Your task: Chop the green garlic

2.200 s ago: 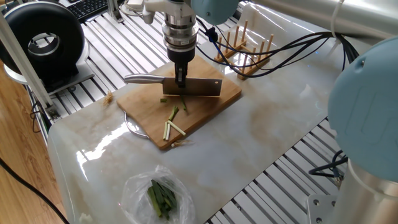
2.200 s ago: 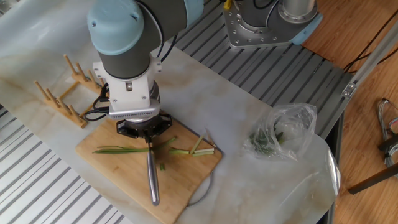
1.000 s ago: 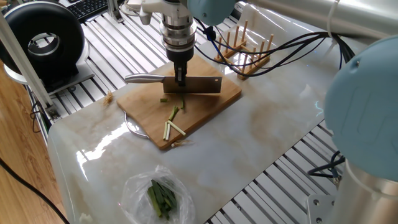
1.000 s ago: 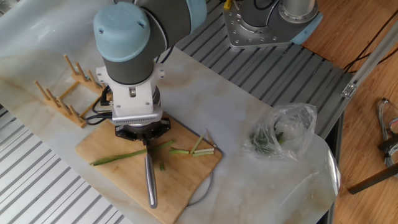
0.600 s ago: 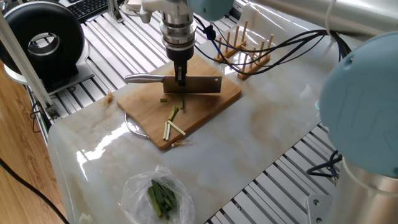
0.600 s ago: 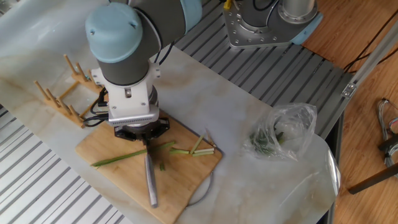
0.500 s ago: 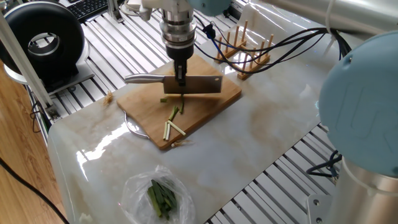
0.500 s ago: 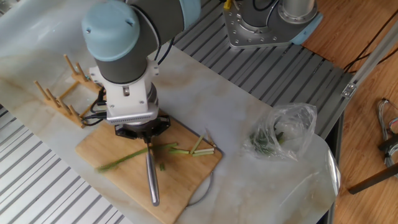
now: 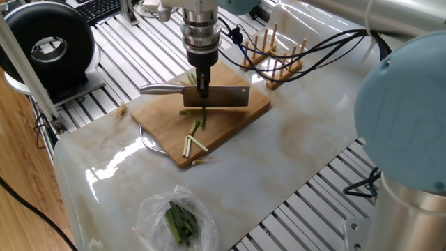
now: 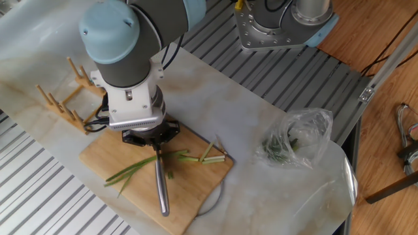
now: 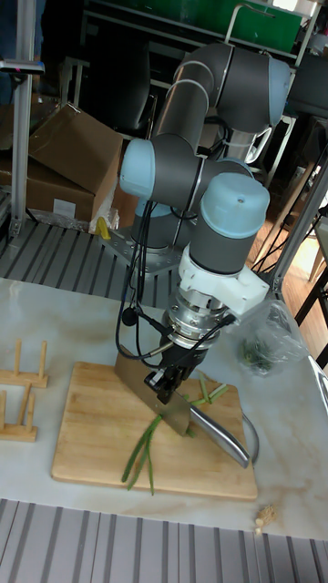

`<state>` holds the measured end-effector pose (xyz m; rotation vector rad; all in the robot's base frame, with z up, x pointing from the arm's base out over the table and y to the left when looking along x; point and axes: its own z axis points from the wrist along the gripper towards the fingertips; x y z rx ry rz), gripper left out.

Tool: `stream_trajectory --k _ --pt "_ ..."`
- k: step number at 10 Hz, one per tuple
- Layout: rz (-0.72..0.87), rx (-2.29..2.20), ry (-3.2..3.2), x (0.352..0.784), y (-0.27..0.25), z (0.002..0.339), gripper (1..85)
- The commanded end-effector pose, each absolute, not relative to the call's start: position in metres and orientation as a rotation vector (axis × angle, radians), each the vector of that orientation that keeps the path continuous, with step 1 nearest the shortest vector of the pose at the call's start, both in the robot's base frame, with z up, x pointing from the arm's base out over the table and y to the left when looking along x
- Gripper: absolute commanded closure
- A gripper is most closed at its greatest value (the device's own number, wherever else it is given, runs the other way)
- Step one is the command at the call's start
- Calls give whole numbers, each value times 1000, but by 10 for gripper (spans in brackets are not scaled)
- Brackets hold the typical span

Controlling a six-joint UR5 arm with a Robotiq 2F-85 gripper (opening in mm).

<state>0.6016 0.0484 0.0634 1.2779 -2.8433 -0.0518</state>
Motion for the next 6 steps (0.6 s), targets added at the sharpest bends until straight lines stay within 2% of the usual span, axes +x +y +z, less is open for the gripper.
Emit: stream_trajectory --k 1,3,6 --pt "-78 1273 -2854 601 51 59 843" --pt "-116 1272 -2863 600 55 54 843" --pt "-124 1290 -2818 593 46 72 843"
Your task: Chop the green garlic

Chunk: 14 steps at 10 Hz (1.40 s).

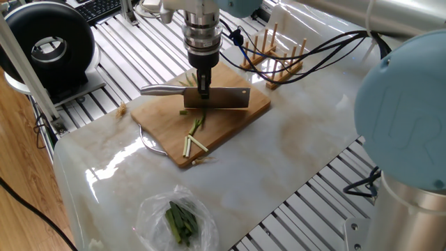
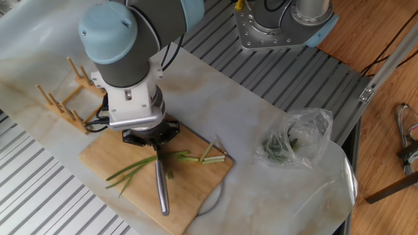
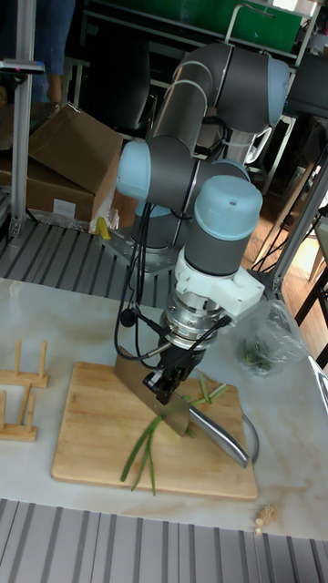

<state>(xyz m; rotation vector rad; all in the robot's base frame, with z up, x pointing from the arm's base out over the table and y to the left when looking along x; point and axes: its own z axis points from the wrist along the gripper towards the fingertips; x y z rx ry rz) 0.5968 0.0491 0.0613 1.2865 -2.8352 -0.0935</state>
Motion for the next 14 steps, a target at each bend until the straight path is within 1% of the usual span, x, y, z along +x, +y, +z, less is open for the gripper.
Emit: stream_trajectory --k 1,2,4,6,9,11,12,13,14 --pt "-127 1286 -2810 592 44 74 843" --pt "-162 1261 -2820 589 51 69 843" --pt "-136 1253 -2846 592 53 56 843" --pt "-131 1263 -2851 592 51 50 843" --pt "-135 1305 -2794 593 34 68 843" --pt "-116 1284 -2791 593 31 68 843" --pt "-100 1258 -2832 596 37 59 843" --pt "-123 1262 -2851 598 41 48 843" --pt "-127 1266 -2853 599 41 46 843"
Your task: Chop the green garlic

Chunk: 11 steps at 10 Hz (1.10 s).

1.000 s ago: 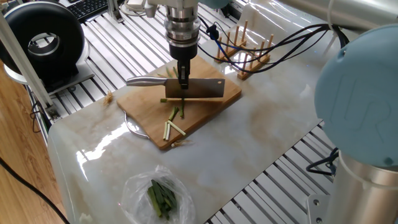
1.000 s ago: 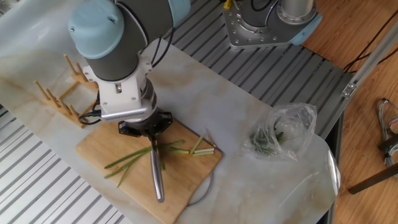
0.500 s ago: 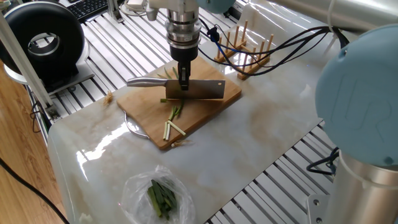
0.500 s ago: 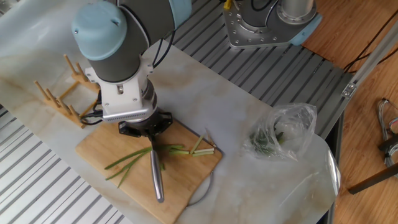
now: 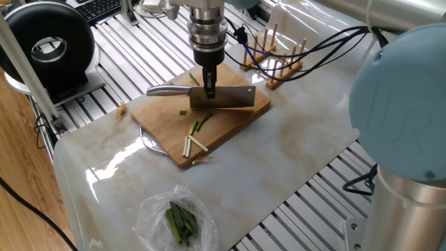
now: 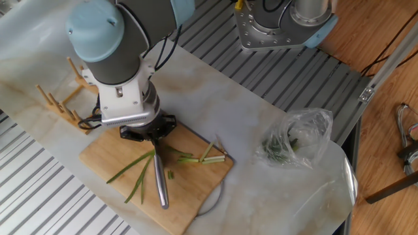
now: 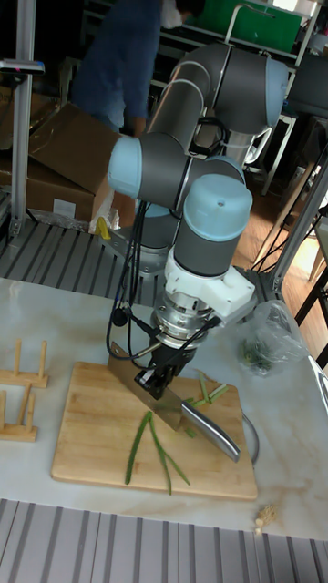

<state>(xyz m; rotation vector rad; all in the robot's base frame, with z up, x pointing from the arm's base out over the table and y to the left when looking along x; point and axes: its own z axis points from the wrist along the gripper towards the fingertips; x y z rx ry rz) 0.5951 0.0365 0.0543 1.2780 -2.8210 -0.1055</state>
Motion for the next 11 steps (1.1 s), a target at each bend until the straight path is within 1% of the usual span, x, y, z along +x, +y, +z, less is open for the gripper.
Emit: stream_trajectory --k 1,4,5,7,9,11 --pt "-127 1275 -2827 595 35 54 843" --pt "-167 1302 -2755 587 18 88 843" --pt "-192 1266 -2761 584 23 96 843" --pt "-223 1213 -2792 580 30 103 843" --pt "-264 1094 -2891 587 43 110 843" --pt "-256 958 -2945 589 46 109 843"
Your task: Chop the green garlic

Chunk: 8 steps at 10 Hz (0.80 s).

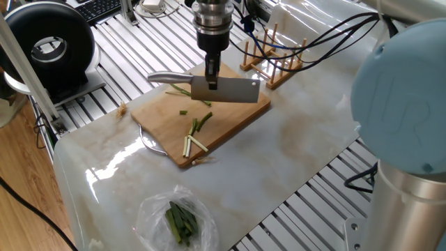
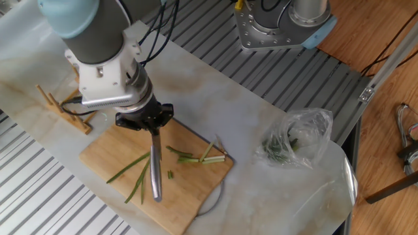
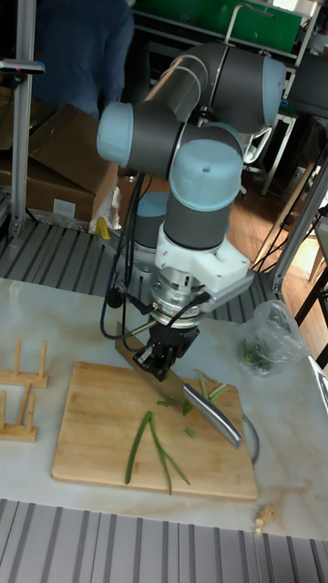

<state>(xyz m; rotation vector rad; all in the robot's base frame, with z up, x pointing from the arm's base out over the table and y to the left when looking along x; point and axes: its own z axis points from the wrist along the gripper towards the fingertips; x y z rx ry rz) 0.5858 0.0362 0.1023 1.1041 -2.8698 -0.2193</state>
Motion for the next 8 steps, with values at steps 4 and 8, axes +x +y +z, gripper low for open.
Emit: stream_trajectory --k 4,8 --pt "-169 853 -3027 606 48 111 843" --pt "-104 698 -3084 606 53 125 843"
